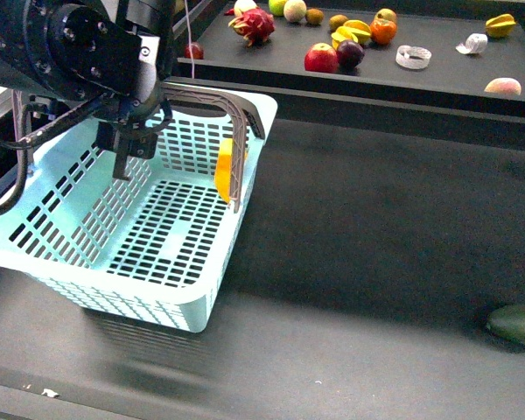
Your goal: Pick mango with right arm and hold basket with left
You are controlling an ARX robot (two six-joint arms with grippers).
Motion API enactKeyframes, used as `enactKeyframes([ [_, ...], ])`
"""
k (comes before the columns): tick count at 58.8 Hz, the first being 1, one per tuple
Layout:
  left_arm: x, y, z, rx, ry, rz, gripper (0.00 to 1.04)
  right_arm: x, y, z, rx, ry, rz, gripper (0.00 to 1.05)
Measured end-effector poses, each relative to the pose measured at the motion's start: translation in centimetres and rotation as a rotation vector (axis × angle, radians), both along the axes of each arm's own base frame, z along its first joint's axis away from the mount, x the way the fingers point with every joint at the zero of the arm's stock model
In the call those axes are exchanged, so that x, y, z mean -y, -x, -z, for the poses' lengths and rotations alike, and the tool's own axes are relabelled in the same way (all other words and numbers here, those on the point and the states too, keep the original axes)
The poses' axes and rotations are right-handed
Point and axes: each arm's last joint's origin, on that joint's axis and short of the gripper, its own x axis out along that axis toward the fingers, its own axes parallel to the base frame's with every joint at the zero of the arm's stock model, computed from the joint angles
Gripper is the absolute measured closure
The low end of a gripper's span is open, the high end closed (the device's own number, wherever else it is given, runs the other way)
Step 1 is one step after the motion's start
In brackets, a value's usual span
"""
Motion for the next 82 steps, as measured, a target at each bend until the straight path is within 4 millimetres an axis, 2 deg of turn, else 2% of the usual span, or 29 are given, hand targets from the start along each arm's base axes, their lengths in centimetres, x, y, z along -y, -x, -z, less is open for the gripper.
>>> enactKeyframes([
  [5, -0.7, 1.0, -1.6, 0.025, -0.036, -0.004, 0.27, 0.0, 0.0, 0.0, 0.0, 0.0, 0.0, 0.08],
  [10, -1.1, 2.7, -4.4, 0.082, -0.077, 0.038, 0.07, 0.0, 0.0, 0.0, 0.0, 0.0, 0.0, 0.08],
  [20, -2.1, 6.7, -6.2, 0.102, -0.15, 0.084, 0.08, 0.0, 0.0, 0.0, 0.0, 0.0, 0.0, 0.08],
  [27, -3.1, 10.4, -7.1, 0.104, -0.227, 0.115, 0.08, 0.0, 0.0, 0.0, 0.0, 0.0, 0.0, 0.08],
  [31, -4.6, 12.8, -7.7, 0.102, -0.261, 0.086, 0.08, 0.0, 0.0, 0.0, 0.0, 0.0, 0.0, 0.08],
  [35, -7.3, 16.5, -8.6, 0.101, -0.302, 0.01, 0.08, 0.0, 0.0, 0.0, 0.0, 0.0, 0.0, 0.08],
  [44, -9.8, 21.5, -9.4, 0.086, -0.351, -0.072, 0.08, 0.0, 0.0, 0.0, 0.0, 0.0, 0.0, 0.08],
  [52, -10.2, 24.1, -9.0, 0.07, -0.381, -0.08, 0.08, 0.0, 0.0, 0.0, 0.0, 0.0, 0.0, 0.08],
  [61, -10.3, 24.3, -9.2, 0.083, -0.383, -0.079, 0.08, 0.0, 0.0, 0.0, 0.0, 0.0, 0.0, 0.08],
  [66, -10.7, 24.6, -8.2, 0.209, -0.479, 0.228, 0.22, 0.0, 0.0, 0.0, 0.0, 0.0, 0.0, 0.08],
  [69, -11.1, 25.4, -7.9, 0.293, -0.679, 0.422, 0.33, 0.0, 0.0, 0.0, 0.0, 0.0, 0.001, 0.08],
  [72, -11.3, 26.0, -8.4, 0.347, -0.893, 0.537, 0.46, 0.0, 0.0, 0.0, 0.0, 0.0, 0.001, 0.08],
  [77, -11.5, 26.9, -8.3, 0.321, -1.089, 0.58, 0.64, 0.0, 0.0, 0.0, 0.0, 0.0, 0.0, 0.08],
  [82, -11.5, 27.7, -7.8, 0.291, -1.15, 0.6, 0.82, 0.0, 0.0, 0.0, 0.0, 0.0, 0.001, 0.08],
])
